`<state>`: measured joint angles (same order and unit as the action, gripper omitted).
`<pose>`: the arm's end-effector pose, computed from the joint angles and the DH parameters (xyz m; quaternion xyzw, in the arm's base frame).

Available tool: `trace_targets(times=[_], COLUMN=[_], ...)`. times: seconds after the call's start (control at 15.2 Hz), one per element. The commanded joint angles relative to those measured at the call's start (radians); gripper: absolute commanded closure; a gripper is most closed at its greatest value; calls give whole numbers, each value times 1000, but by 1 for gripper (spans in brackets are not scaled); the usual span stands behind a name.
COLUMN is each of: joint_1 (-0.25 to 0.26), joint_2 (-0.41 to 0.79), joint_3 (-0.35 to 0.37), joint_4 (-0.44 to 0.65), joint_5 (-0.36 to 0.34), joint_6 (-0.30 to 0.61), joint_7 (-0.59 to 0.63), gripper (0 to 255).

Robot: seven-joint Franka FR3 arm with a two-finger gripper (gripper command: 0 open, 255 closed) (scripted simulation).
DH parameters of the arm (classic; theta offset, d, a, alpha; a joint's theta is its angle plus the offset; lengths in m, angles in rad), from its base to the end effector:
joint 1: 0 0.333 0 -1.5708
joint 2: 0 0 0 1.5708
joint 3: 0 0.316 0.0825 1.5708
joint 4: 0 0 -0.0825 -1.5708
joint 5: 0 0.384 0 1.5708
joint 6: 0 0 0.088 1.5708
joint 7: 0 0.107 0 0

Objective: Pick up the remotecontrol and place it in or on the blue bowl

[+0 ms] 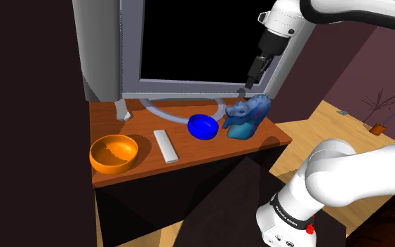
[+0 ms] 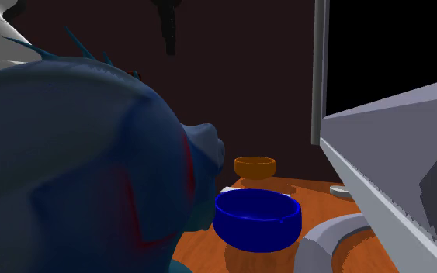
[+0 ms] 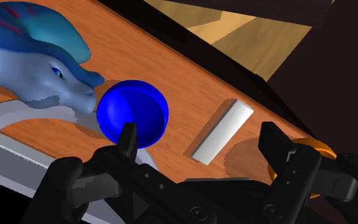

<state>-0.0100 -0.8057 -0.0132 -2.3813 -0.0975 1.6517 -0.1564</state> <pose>0.3092 -0.0181 0.5924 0.9958 0.0704 0.0340 0.0471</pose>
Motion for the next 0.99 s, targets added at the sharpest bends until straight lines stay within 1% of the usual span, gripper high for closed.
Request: trace_targets(times=[0.0,0.46,0.92], joint_1=[0,2,1], joint_2=[0,146,360], joint_3=[0,52,104], joint_4=[0,-96,-121], joint_5=[0,41,66], joint_6=[0,222,445], joint_7=[0,126,248], gripper=[0,0,0])
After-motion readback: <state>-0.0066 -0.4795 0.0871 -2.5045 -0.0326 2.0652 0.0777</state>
